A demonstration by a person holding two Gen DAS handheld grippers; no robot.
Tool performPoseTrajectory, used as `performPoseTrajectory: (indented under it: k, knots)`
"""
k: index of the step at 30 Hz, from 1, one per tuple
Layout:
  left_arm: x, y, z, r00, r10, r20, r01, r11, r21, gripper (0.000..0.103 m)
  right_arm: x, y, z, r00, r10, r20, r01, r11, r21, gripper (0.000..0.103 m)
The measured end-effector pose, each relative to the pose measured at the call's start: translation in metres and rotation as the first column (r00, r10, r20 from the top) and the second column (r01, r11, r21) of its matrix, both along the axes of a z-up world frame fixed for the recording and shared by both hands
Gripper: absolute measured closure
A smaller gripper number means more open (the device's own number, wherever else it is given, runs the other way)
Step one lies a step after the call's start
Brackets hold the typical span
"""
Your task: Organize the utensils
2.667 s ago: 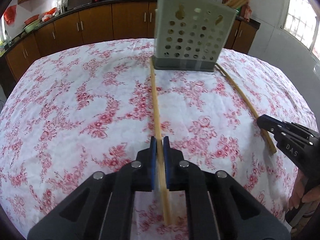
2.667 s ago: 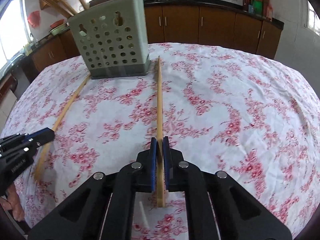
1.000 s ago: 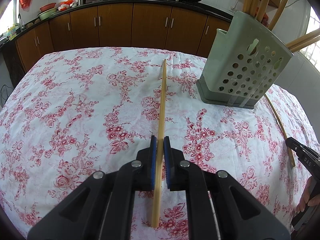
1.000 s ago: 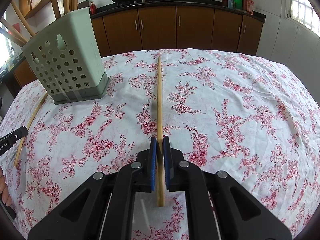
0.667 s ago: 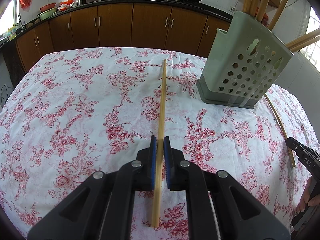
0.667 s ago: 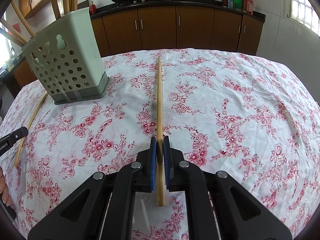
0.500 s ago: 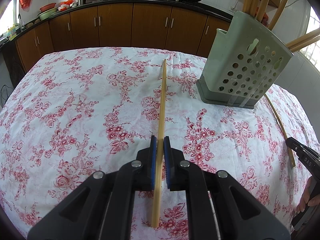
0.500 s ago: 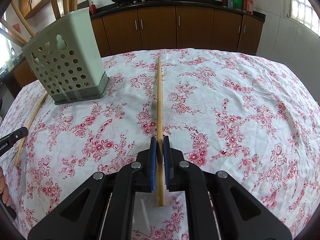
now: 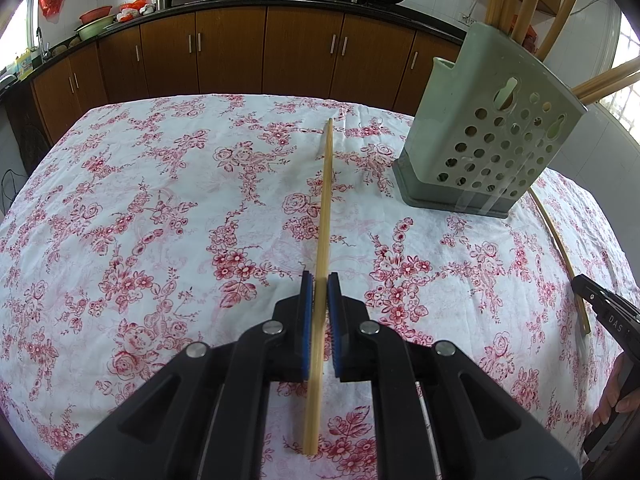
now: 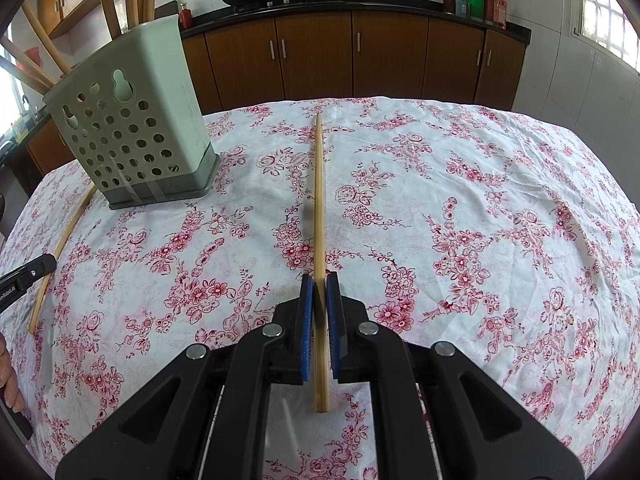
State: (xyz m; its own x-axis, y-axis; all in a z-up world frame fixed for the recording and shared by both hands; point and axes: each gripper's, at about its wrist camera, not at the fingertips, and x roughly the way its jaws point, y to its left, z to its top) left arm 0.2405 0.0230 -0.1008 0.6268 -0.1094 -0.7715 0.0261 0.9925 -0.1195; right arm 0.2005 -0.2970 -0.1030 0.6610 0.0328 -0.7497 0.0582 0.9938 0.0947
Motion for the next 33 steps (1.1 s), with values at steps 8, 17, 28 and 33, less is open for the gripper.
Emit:
performPoseTrajectory:
  k: [8, 17, 28, 33]
  knots:
    - [0.0, 0.0, 0.0, 1.0, 0.0, 0.0, 0.0, 1.0, 0.001, 0.092, 0.0, 0.0, 0.0, 1.0, 0.0, 0.0, 0.0, 1.0, 0.0, 0.095]
    - [-0.001, -0.002, 0.0, 1.0, -0.007, 0.0, 0.007, 1.0, 0.01, 0.092, -0.001, 0.0, 0.0, 1.0, -0.001, 0.0, 0.001, 1.0, 0.0, 0.095]
    - [-0.024, -0.006, 0.01, 0.999, -0.051, 0.003, 0.05, 0.995, 0.091, 0.094, -0.014, 0.001, 0.01, 1.0, -0.002, 0.031, 0.003, 1.0, -0.031, 0.096]
    - [-0.039, 0.007, 0.059, 0.991, -0.042, 0.13, 0.035, 0.998, 0.051, 0.094, -0.03, -0.011, 0.057, 0.985, -0.033, 0.167, 0.034, 0.999, -0.007, 0.096]
